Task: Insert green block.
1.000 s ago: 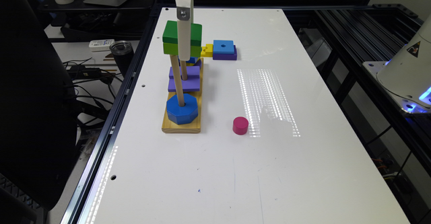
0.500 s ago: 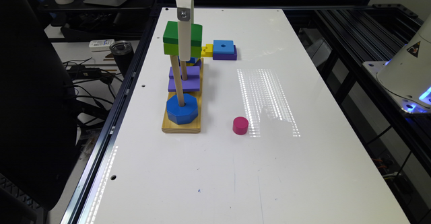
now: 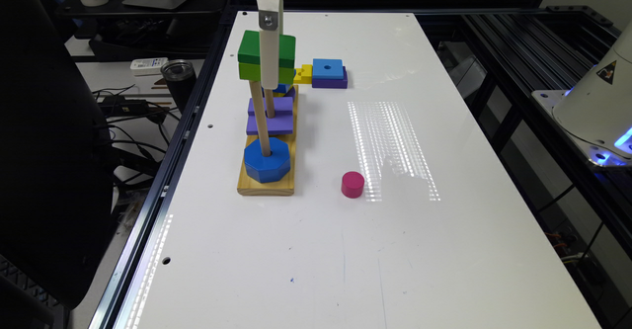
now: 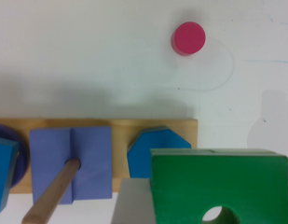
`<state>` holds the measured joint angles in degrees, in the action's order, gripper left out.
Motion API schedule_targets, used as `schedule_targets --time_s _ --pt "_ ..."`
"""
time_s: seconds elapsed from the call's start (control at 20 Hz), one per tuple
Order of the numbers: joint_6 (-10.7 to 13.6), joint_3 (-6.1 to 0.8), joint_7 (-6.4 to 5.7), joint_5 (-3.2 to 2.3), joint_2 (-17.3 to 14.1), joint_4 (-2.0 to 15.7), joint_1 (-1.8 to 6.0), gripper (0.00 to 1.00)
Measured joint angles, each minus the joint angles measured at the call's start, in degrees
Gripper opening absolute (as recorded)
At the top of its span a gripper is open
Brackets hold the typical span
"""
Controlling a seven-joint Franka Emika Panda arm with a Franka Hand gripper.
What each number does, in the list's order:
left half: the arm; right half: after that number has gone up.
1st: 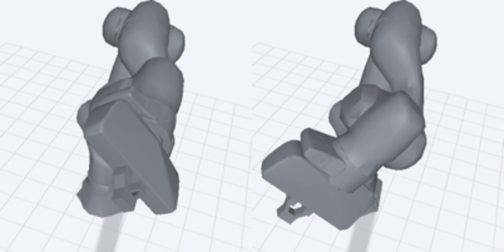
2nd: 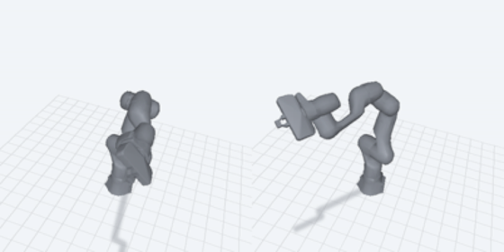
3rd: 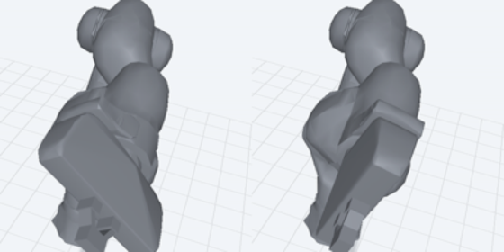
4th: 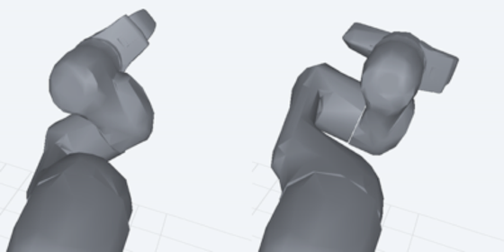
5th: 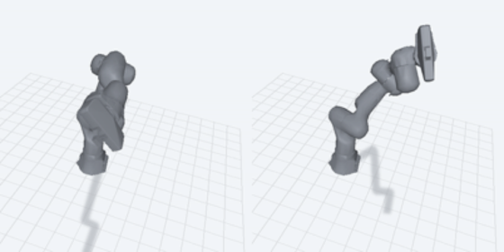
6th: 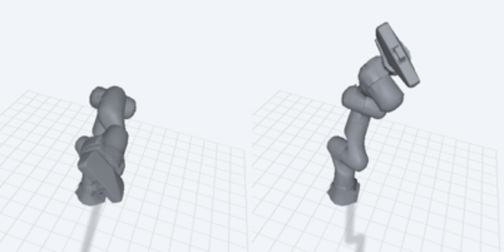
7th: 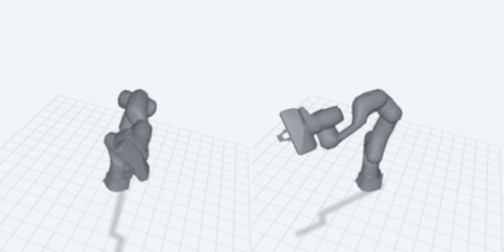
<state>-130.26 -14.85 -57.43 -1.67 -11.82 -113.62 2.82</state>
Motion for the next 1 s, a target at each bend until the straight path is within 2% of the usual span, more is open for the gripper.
schedule_targets --time_s 1.0 --pt "-1.49 -0.04 0.0 0.0 -0.71 0.39 -0.01 0.0"
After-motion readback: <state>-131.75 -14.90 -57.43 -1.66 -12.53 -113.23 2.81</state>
